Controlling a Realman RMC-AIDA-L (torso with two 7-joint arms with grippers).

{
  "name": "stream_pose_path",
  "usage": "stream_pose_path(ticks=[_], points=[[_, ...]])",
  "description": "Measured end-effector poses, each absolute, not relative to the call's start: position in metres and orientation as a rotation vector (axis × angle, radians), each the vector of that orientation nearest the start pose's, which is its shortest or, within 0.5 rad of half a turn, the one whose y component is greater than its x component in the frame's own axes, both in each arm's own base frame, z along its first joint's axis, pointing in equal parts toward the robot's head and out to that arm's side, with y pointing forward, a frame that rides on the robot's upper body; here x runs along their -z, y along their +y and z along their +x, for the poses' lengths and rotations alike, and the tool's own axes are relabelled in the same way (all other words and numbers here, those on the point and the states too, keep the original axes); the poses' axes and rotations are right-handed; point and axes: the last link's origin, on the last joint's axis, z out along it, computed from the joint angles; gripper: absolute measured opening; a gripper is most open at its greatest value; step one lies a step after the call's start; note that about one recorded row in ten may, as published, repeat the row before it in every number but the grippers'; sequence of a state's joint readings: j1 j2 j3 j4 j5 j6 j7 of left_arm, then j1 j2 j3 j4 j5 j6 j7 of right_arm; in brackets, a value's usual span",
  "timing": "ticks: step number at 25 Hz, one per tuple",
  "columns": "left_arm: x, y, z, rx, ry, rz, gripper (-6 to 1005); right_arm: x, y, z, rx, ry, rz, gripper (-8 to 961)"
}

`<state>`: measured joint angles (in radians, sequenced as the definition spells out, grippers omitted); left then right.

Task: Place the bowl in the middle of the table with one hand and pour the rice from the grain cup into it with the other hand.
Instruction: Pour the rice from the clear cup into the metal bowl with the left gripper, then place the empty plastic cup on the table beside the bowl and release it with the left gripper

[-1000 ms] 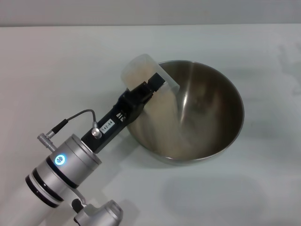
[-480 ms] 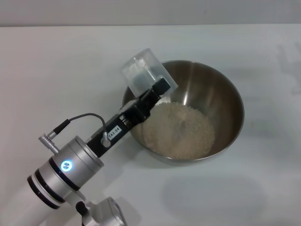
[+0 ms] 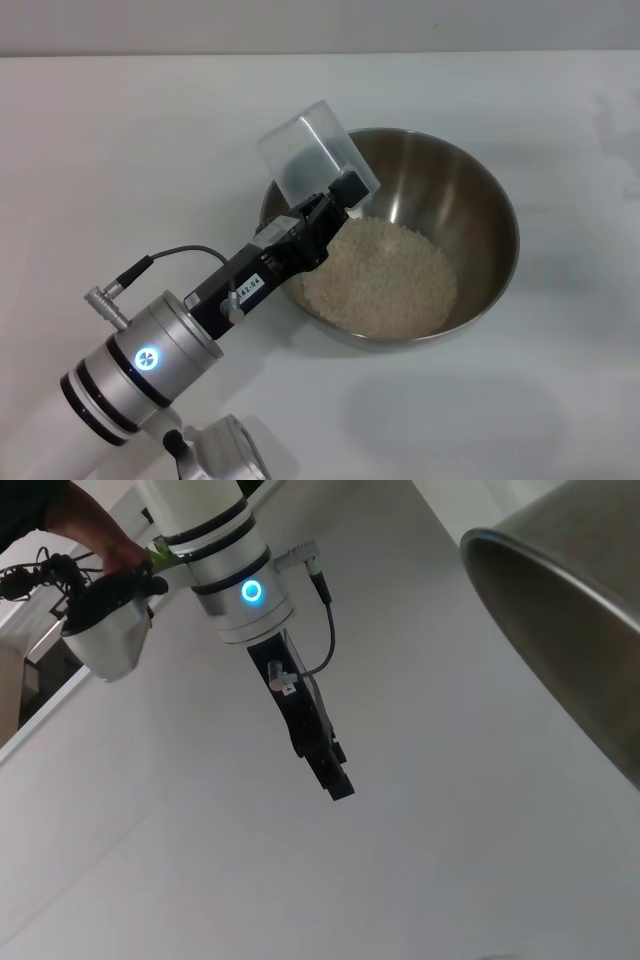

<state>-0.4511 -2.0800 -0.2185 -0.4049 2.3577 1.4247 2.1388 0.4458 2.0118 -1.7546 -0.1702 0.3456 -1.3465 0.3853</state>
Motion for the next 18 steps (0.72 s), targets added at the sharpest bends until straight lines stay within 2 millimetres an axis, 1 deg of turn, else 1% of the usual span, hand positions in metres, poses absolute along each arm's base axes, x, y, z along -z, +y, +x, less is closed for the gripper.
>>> stream_pose_path(ticks=[5,7,8,11,12,13,14,16,17,18], points=[[0.106,0.254,-0.207,-0.21,1.704,-1.004,28,-0.053,0.347,0.315,-0.981,0.439,-1.475,517],[0.105,0.254,-0.206,-0.192,1.68,-1.024,28,-0.053,0.347,0.315,-0.981,0.439,-1.475,517],[0.104,0.255,-0.204,-0.162,1.641,-1.058,28,-0.052,0.347,0.315,-0.982,0.439,-1.475,517],[0.097,0.258,-0.199,-0.022,1.444,-1.205,28,-0.051,0.348,0.313,-0.986,0.438,-1.477,517],[0.094,0.26,-0.198,0.033,1.356,-1.26,28,-0.051,0.348,0.313,-0.988,0.439,-1.477,517],[0.089,0.263,-0.197,0.105,1.228,-1.329,28,-0.05,0.348,0.312,-0.989,0.44,-1.477,517],[0.086,0.266,-0.196,0.148,1.151,-1.366,29,-0.05,0.348,0.312,-0.991,0.44,-1.477,517],[0.08,0.27,-0.199,0.256,0.972,-1.453,29,-0.049,0.348,0.311,-0.995,0.439,-1.477,517],[0.077,0.272,-0.201,0.33,0.848,-1.507,29,-0.049,0.348,0.31,-0.998,0.439,-1.477,517],[0.075,0.274,-0.202,0.367,0.779,-1.531,29,-0.048,0.349,0.31,-1.0,0.438,-1.477,517]])
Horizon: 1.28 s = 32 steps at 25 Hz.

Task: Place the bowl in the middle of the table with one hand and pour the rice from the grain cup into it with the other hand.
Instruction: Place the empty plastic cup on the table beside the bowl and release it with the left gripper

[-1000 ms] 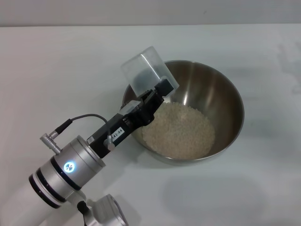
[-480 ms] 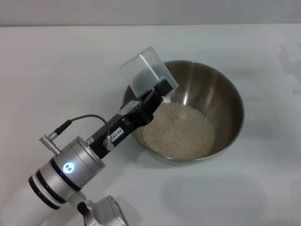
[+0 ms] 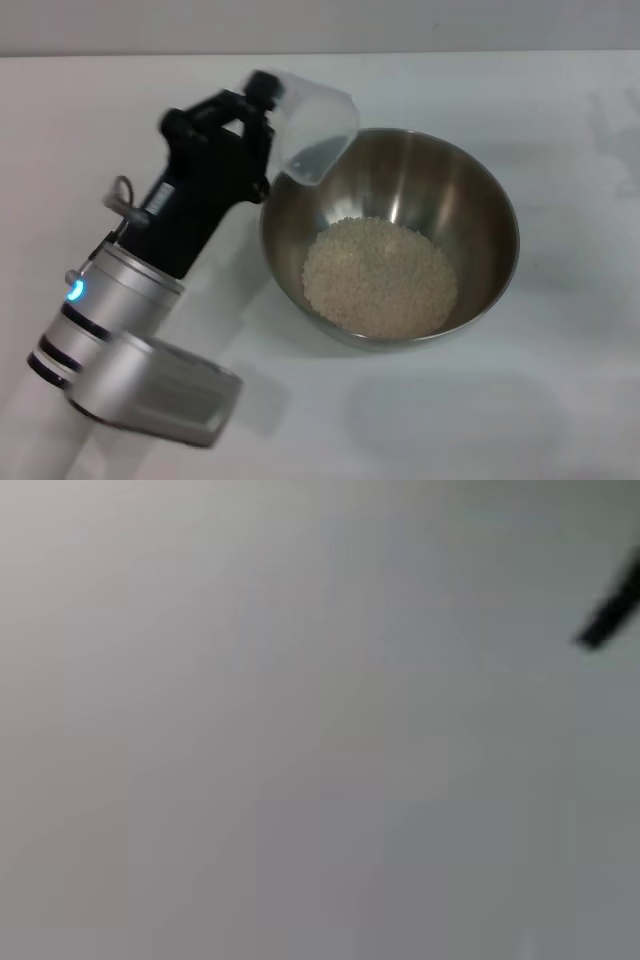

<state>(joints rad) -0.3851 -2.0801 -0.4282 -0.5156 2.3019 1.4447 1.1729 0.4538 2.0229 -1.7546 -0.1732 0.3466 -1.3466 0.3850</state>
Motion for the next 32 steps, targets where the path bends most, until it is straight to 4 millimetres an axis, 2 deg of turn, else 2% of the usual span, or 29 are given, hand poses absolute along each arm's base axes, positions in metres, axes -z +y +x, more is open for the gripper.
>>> stream_pose_path(ticks=[5,9,15,22,32], points=[[0.069,0.291,-0.225,0.498,0.314,-1.654,29,-0.048,0.349,0.307,-1.009,0.435,-1.479,516],[0.067,0.308,-0.249,0.508,-0.033,-1.674,30,-0.046,0.349,0.303,-1.033,0.437,-1.475,516],[0.064,0.322,-0.278,0.541,-0.403,-1.645,30,-0.045,0.347,0.301,-1.047,0.436,-1.471,517],[0.067,0.327,-0.295,0.529,-0.592,-1.638,31,-0.045,0.347,0.3,-1.054,0.431,-1.471,517],[0.069,0.328,-0.305,0.523,-0.674,-1.642,32,-0.046,0.346,0.301,-1.055,0.427,-1.471,516]])
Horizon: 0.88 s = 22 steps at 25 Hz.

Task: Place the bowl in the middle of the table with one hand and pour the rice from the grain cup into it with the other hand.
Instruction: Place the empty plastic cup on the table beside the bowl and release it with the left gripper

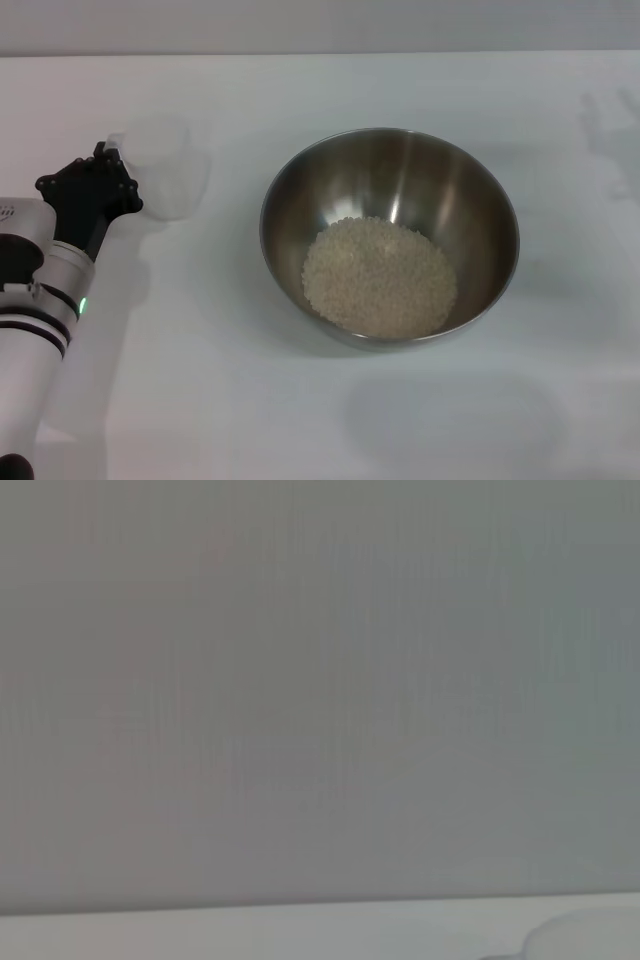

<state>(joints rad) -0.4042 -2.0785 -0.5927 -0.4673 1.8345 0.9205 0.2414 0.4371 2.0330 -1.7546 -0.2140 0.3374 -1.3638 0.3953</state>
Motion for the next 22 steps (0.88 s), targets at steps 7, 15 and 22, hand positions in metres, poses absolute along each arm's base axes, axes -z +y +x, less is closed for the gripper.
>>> stream_pose_path(ticks=[7,15,22], points=[[0.07,0.324,-0.309,0.536,-0.723,-1.633,33,-0.046,0.346,0.301,-1.056,0.427,-1.471,517],[0.067,0.317,-0.321,0.563,-0.784,-1.61,246,-0.047,0.345,0.301,-1.061,0.419,-1.469,516],[0.062,0.293,-0.328,0.582,-0.726,-1.598,424,-0.046,0.344,0.303,-1.045,0.421,-1.47,517]])
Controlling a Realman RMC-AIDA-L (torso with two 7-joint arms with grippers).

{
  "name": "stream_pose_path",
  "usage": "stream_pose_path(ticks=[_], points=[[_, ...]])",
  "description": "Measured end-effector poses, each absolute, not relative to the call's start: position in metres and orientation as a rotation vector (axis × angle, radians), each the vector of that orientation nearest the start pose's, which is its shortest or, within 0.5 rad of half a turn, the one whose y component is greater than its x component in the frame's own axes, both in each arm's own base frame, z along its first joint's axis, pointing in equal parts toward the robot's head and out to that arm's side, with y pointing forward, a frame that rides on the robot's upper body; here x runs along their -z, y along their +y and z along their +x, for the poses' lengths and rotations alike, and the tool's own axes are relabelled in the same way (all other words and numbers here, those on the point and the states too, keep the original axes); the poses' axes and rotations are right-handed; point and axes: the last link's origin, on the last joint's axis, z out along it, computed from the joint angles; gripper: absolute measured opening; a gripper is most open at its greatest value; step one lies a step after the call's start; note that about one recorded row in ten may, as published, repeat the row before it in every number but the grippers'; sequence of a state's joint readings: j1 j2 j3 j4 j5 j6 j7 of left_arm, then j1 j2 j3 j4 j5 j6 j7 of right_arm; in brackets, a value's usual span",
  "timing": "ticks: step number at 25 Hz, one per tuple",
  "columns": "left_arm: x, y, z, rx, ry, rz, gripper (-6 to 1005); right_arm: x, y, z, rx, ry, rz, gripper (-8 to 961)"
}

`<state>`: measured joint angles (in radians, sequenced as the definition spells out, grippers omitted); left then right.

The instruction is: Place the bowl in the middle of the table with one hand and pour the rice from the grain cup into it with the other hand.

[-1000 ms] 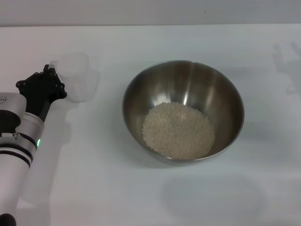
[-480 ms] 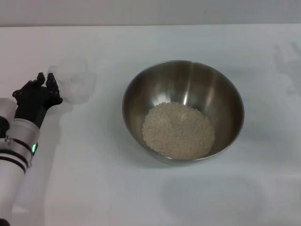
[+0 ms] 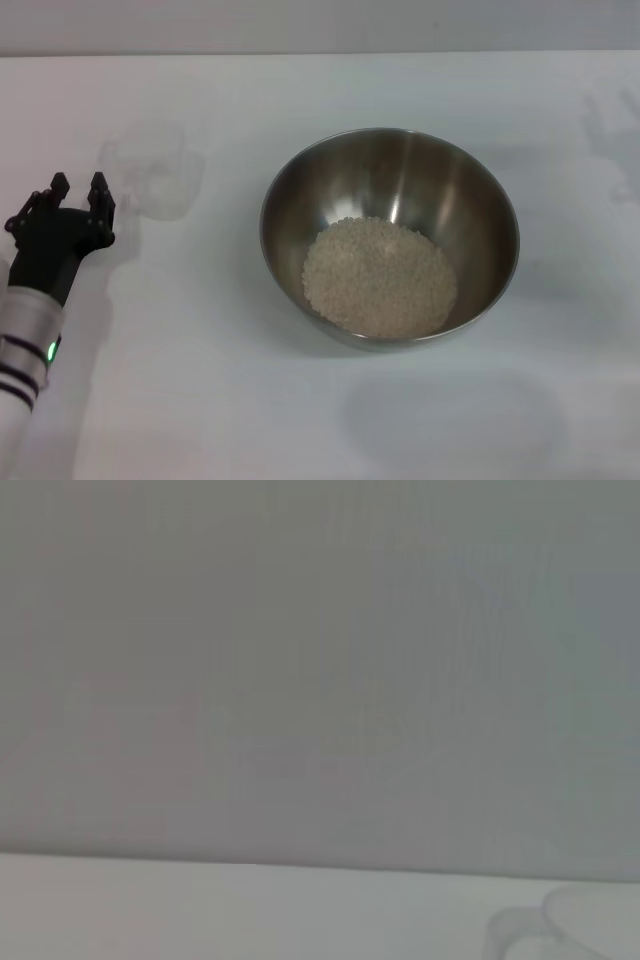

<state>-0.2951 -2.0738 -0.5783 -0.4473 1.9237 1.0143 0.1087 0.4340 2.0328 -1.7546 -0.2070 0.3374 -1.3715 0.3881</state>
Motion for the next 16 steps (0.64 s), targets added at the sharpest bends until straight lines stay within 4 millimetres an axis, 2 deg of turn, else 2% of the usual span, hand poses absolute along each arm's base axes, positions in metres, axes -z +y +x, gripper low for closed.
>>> stream_pose_path(ticks=[4,9,16], points=[[0.055,0.275,-0.323,0.657,-0.639,-1.579,432,-0.044,0.342,0.308,-1.02,0.436,-1.474,517],[0.047,0.259,-0.303,0.801,-0.49,-1.567,476,-0.033,0.337,0.311,-0.986,0.446,-1.492,516],[0.038,0.263,-0.29,0.88,-0.413,-1.544,521,-0.022,0.331,0.316,-0.935,0.468,-1.535,516]])
